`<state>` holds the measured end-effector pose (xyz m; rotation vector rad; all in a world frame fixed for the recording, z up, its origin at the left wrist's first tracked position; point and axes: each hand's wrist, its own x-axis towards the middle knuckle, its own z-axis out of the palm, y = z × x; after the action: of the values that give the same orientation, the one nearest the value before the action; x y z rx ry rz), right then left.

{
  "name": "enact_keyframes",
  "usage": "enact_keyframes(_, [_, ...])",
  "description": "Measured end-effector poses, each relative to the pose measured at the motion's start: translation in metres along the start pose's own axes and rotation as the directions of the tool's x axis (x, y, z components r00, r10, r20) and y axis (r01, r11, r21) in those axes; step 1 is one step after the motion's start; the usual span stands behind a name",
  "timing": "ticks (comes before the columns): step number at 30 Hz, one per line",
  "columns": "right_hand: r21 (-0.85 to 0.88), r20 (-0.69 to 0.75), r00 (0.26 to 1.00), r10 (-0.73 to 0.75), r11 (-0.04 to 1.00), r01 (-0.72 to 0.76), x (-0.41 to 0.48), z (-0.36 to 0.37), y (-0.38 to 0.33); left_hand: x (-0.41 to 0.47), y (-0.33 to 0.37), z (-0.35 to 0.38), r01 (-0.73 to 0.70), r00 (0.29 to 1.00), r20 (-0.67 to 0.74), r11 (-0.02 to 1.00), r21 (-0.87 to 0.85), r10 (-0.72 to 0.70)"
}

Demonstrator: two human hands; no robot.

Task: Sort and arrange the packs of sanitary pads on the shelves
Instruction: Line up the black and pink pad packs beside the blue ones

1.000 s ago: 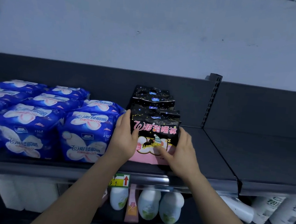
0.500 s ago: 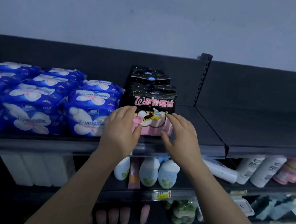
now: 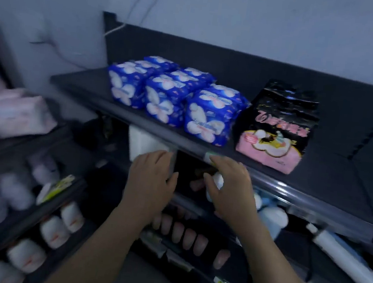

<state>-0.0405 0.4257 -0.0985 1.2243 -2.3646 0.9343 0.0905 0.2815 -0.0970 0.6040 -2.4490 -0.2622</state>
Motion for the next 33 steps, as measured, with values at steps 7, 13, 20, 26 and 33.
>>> enact_keyframes(7, [0.264,0.242,0.931,-0.272,0.942,0.207,-0.049,0.057,-0.094,-0.13,-0.049,-0.07,0.382,0.924,-0.059,0.908,0.174,-0.377])
enact_keyframes(13, [0.48,0.239,0.833,-0.499,0.806,0.345,-0.092,0.081,-0.205,-0.235,-0.078,-0.152,0.629,0.777,-0.249,0.726,0.28,-0.577])
enact_keyframes(20, [0.634,0.2,0.683,-0.702,0.625,0.456,-0.163,0.086,-0.357,-0.354,-0.105,-0.258,0.81,0.582,-0.455,0.531,0.249,-0.674])
enact_keyframes(26, [0.732,0.176,0.551,-0.815,0.483,0.481,-0.246,0.075,-0.498,-0.471,-0.122,-0.365,0.891,0.447,-0.613,0.387,0.239,-0.652])
enact_keyframes(33, [0.803,0.129,0.429,-0.894,0.348,0.484,-0.342,0.071,-0.63,-0.599,-0.138,-0.462,0.955,0.295,-0.695,0.187,0.228,-0.656])
